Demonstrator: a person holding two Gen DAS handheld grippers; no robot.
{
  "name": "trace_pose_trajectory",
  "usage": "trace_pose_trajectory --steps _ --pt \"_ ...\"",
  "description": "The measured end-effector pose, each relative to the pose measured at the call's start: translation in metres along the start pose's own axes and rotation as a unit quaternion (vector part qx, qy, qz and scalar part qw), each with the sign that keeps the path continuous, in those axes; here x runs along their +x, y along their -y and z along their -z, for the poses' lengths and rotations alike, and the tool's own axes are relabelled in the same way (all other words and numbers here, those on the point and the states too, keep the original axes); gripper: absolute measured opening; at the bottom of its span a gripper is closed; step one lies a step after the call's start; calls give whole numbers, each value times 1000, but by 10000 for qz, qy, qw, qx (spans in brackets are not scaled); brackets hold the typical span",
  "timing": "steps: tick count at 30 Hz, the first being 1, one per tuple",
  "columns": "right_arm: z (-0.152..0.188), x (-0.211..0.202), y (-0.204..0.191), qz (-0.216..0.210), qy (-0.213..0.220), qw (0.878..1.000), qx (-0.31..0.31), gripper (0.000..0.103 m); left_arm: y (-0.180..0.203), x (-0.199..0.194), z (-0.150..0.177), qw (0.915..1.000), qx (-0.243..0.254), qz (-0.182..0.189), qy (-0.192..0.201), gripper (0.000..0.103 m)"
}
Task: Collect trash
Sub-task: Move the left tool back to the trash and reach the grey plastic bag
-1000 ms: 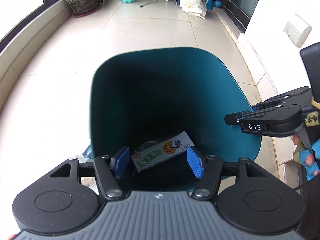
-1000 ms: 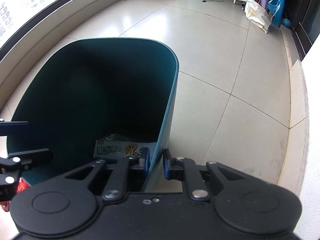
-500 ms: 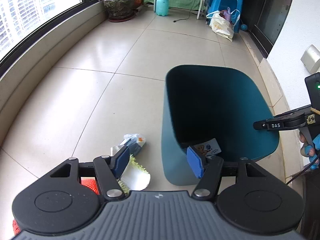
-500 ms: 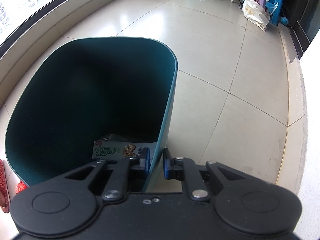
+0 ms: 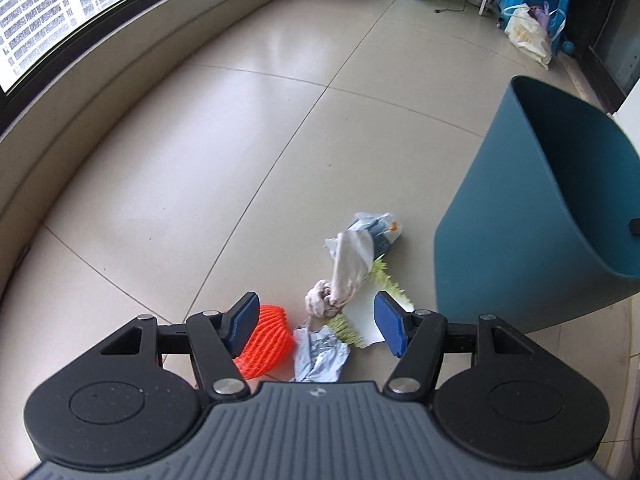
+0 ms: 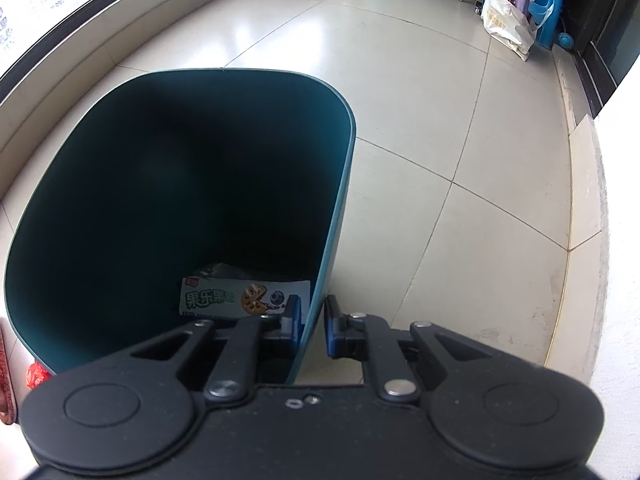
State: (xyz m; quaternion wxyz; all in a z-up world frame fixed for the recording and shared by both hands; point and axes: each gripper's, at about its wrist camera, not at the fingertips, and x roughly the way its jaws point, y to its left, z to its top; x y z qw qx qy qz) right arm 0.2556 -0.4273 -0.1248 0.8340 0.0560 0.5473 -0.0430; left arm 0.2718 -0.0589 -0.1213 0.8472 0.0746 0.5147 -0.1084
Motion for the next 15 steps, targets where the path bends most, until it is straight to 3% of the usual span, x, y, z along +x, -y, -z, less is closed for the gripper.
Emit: trace_pose_trajectory --steps 6,15 --pt "2 5 -3 11 -81 10000 -51 11 -17 57 17 9985 -140 -203 -482 62" --pt "2 14 -5 -13 -254 9995 -192 11 -2 125 65 9911 232 24 -1313 62"
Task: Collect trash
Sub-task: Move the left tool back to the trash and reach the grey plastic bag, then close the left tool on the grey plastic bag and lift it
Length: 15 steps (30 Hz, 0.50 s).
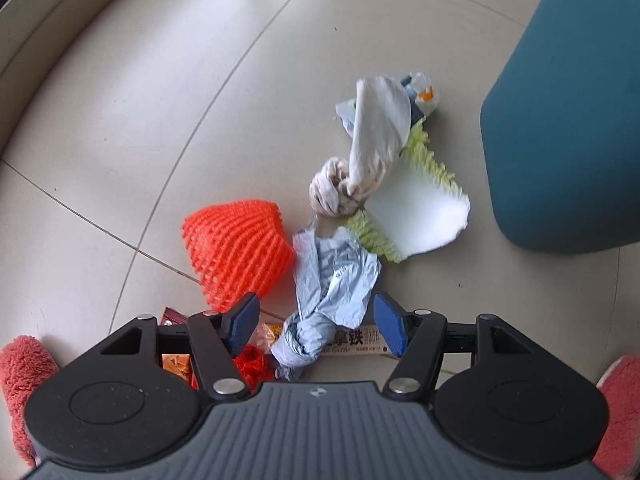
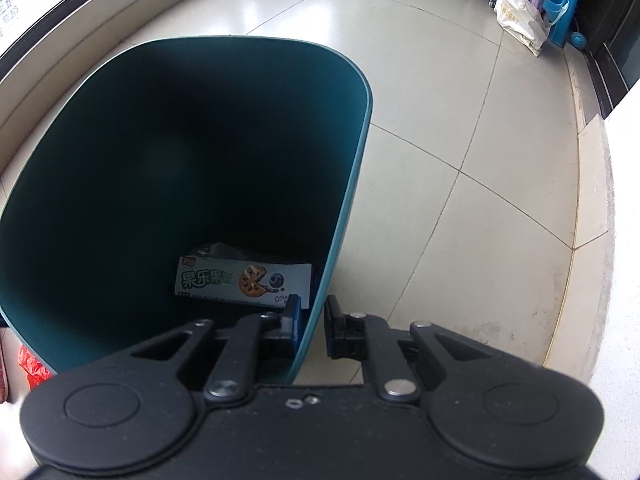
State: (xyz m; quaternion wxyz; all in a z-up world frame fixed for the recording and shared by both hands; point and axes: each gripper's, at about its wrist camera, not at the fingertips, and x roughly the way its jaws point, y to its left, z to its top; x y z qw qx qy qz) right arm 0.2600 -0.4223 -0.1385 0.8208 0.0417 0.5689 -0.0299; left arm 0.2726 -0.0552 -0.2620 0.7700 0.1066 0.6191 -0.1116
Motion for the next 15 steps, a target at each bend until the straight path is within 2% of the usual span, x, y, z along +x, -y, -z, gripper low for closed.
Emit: trace_pose_trajectory --steps 6,13,15 --pt "1 -1 1 -14 5 10000 1 12 6 34 14 9995 4 -18 -314 62" --pt "1 -1 2 -24 -13 10000 8 12 -4 67 19 9982 -118 -243 -530 61" --pt "1 1 2 -23 -35 10000 2 11 -7 74 20 9978 -199 -257 -579 53"
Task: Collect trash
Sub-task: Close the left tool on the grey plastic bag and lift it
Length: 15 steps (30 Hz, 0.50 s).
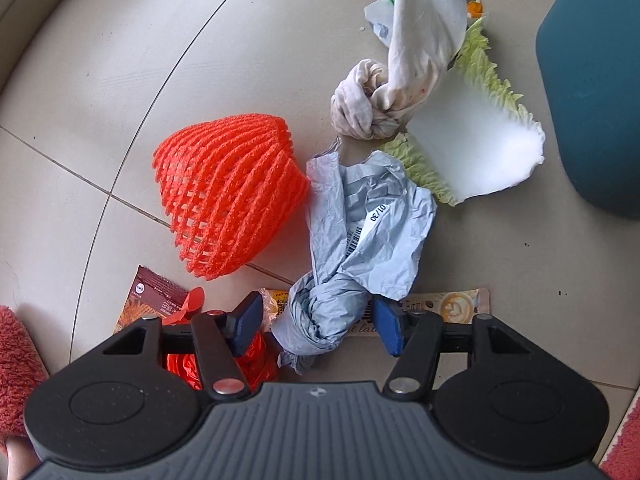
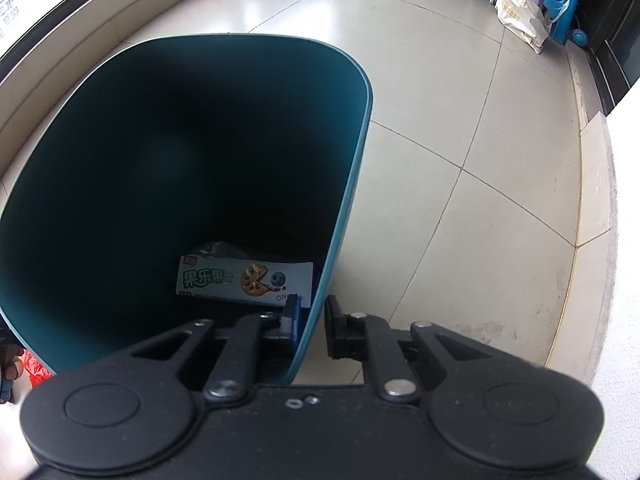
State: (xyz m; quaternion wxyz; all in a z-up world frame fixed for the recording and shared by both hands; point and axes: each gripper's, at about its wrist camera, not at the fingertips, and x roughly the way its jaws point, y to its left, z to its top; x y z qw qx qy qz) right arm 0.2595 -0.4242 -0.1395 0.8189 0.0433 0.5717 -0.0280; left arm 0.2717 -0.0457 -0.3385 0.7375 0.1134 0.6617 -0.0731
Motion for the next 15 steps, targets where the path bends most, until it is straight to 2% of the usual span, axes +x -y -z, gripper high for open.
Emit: trace_pose_trajectory --steps 1,7,8,9,15 --pt "-1 1 0 7 -18 10000 -19 11 -2 5 -1 10000 -57 40 -37 50" --pt "-4 4 -1 20 -59 10000 -47 11 -7 9 -1 9999 -131 -56 12 47" --pt "-4 4 -1 14 -56 10000 -43 11 -7 7 -1 9999 -134 -76 48 38" --pt "-4 4 -1 12 -49 10000 -42 11 -6 5 0 9998 -135 -90 72 37" --pt "-2 4 -2 10 -15 10000 -43 11 -2 -8 3 9993 -145 -276 194 37"
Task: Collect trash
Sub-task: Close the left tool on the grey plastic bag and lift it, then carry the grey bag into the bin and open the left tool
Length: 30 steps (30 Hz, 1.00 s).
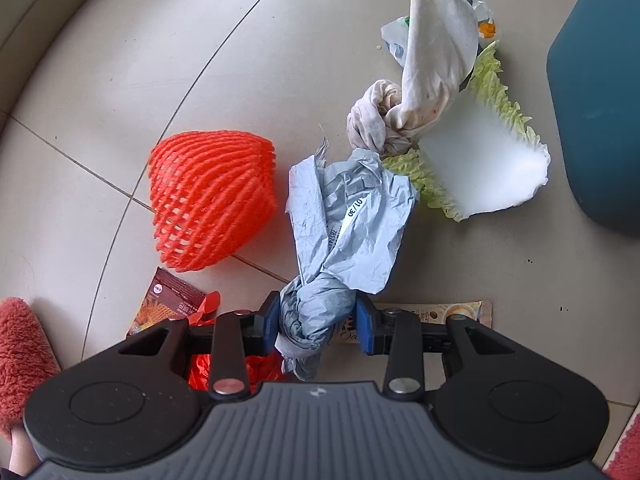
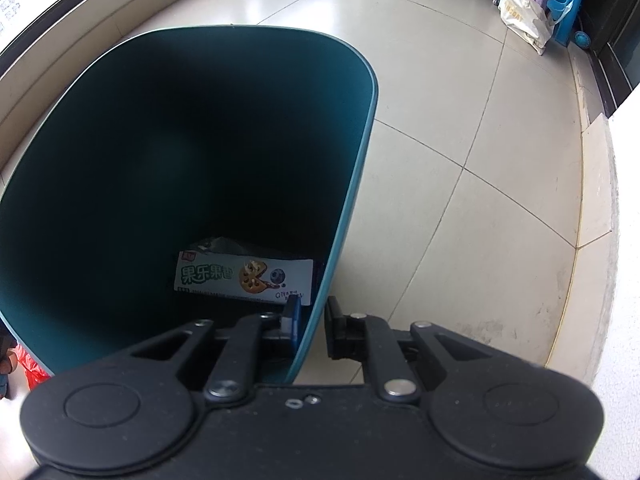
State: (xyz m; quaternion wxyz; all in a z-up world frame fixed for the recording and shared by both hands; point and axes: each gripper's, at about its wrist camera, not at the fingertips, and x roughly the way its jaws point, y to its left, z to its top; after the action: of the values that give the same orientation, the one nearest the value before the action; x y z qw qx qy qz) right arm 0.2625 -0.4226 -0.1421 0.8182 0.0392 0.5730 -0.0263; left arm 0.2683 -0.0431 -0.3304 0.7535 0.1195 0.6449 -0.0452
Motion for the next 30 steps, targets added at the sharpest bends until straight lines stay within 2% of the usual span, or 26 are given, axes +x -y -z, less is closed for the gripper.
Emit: trace_pose_trajectory --steps 7,15,19,24,30 --pt "2 -1 3 -38 37 10000 26 11 11 -36 2 9999 46 6 117 36" --pt "2 -3 8 -67 61 9999 60 12 10 -109 1 9993 53 160 346 36" --pt "4 -4 8 -89 83 9999 73 12 10 -154 3 9975 104 322 626 36" --pt "4 -7 9 -92 97 9999 61 12 20 -198 -5 9951 0 501 851 36" --pt "4 -8 4 -22 117 9999 -2 12 36 -250 -20 9899 140 617 1271 36"
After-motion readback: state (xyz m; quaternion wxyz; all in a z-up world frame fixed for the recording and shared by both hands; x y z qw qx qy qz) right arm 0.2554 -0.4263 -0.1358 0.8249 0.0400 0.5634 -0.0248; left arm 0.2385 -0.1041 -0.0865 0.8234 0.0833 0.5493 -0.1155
